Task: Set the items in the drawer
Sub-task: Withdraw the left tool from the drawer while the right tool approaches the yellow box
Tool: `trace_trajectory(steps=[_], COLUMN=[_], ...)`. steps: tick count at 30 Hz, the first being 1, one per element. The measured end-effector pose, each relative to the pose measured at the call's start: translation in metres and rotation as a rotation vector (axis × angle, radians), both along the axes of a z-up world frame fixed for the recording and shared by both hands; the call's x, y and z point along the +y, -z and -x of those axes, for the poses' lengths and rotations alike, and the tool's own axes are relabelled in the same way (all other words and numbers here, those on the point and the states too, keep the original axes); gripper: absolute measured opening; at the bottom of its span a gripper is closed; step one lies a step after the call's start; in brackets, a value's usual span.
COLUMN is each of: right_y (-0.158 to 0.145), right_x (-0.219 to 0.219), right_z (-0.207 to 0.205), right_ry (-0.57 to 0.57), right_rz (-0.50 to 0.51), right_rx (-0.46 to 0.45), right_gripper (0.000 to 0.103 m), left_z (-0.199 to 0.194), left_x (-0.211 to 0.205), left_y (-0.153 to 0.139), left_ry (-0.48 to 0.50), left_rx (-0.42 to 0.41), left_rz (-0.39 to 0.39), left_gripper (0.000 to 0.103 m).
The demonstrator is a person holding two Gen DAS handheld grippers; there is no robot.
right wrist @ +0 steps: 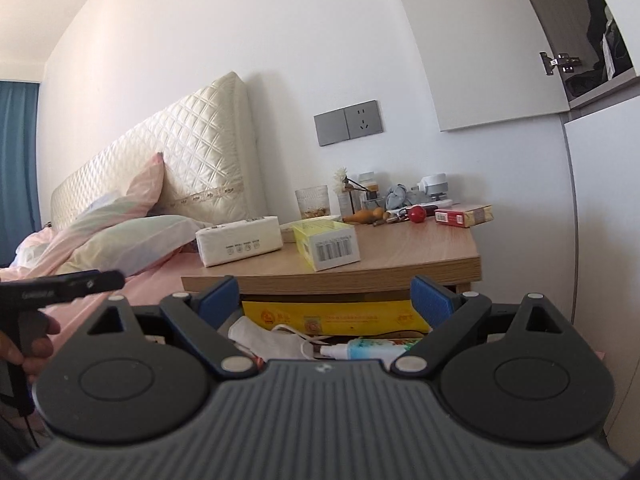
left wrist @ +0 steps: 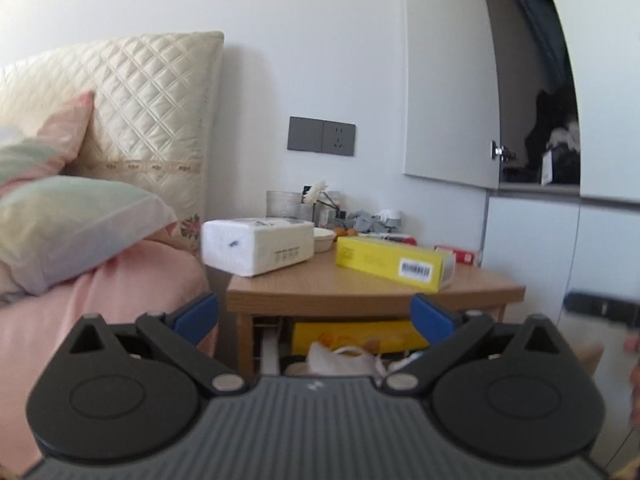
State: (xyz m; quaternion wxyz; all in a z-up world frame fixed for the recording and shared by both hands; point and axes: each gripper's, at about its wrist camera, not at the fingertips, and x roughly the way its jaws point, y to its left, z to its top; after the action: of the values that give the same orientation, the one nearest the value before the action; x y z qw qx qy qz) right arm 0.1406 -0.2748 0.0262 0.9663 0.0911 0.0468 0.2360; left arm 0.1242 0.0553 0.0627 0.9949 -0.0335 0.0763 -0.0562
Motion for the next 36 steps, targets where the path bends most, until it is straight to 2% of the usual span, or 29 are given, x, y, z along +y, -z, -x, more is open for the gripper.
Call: trace_trajectory(steps=[5, 7, 10, 13, 15, 19, 27, 36], right_y=[-0.006, -0.008, -0.009, -0.01, -0.01, -0.01, -0.005, 0.001], right_x=[0.015, 0.022, 0.031, 0.037, 0.041, 0.041, 0.033, 0.03], right_z=[-0.001, -0.005, -0.01, -0.01, -0.011, -0.011, -0.013, -0.018], right_ry=[0.014, 0.024, 0.039, 0.044, 0.046, 0.05, 0.089, 0.097], right_rz=[0.0, 0.018, 0.033, 0.046, 0.058, 0.049, 0.037, 0.042], right_rx=[-0.043, -0.021, 0.054, 0.053, 0.046, 0.025, -0.023, 0.009], right_gripper=[0.095, 0.095, 0.095, 0.095, 0.095, 0.095, 0.095, 0.095], left_z=[-0.022, -0.028, -0.029, -0.024, -0.022, -0.014, -0.008, -0.001], left_x=[-0.017, -0.026, -0.035, -0.036, -0.039, -0.05, -0.047, -0.039], left_y=[-0.016, -0.02, -0.016, -0.002, 0.006, 0.013, 0.018, 0.012], left_ry=[-0.014, -0.024, -0.026, -0.028, -0.036, -0.054, -0.118, -0.117], left_rx=[0.025, 0.036, 0.057, 0.085, 0.114, 0.076, 0.101, 0.1], left_rz=[0.03, 0.025, 0.026, 0.056, 0.038, -0.03, -0.033, -0.007], left_gripper=[0.103, 0.103, 0.103, 0.103, 0.103, 0.103, 0.103, 0.103])
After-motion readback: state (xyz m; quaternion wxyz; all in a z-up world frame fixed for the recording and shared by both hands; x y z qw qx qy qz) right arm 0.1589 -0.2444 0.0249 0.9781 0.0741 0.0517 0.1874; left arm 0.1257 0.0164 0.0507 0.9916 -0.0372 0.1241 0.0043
